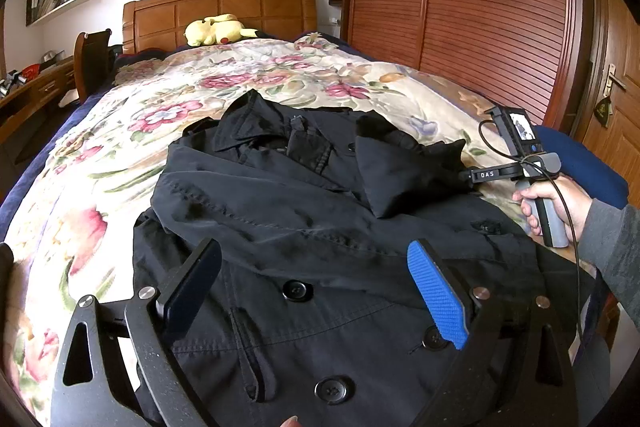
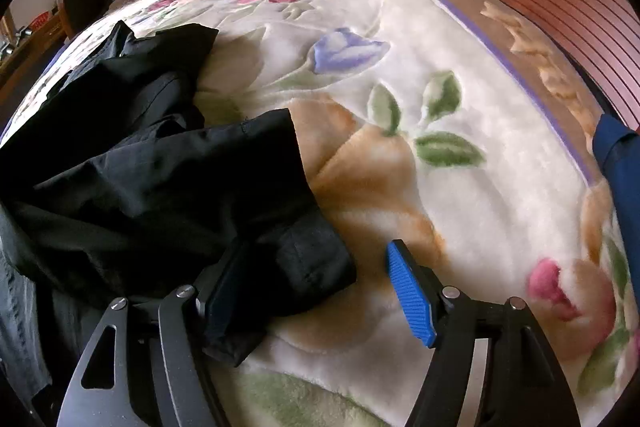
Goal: Fold large clothes
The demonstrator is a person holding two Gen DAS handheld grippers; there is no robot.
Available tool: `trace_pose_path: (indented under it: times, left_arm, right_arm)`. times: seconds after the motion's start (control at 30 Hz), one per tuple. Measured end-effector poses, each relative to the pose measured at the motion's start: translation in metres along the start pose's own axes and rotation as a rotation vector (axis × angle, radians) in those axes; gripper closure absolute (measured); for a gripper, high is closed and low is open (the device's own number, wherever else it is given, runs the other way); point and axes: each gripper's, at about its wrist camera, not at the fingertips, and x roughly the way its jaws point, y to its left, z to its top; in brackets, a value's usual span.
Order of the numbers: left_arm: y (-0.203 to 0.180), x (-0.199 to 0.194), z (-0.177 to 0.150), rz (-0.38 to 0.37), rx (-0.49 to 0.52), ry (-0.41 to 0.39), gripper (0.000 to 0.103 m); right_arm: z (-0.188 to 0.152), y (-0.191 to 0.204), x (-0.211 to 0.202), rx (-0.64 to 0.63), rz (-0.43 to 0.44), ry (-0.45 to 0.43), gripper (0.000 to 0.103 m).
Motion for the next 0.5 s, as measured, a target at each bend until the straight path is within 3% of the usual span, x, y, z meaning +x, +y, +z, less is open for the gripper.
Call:
trace_pose_path:
  times: [0.13,0.2,0.27,0.3,0.37,0.5]
  left_arm:
    - [-0.001,0.002,-0.001,0.0,0.004,0.004,0.008]
    - [-0.002,0.002,-0.001,0.001,0.005,0.005,0.008]
    - [-0.002,0.002,0.0,0.003,0.008,0.005,0.008]
    - [-0.001,0.001,-0.001,0.006,0.01,0.003,0.008]
    - [0.002,-0.001,-0.002,0.008,0.007,0.001,0.008]
    - [0.009,-0.009,-0.004,0.016,0.002,-0.01,0.008]
  right_arm:
    - [-0.002,-0.003,-0.001,-0.001,0.016,0.0,0.032]
    - [-0.004,-0.004,-0.004,0.003,0.064,-0.007,0.05]
    - [-0.006,-0.002,-0.009,-0.002,0.097,-0.008,0.082]
    - [-0.007,0.001,-0.012,-0.023,0.092,-0.006,0.092]
    - [-0.009,0.008,-0.022,-0.062,0.106,-0.017,0.095]
    - [-0.008,0.025,-0.064,-0.117,0.121,-0.122,0.096]
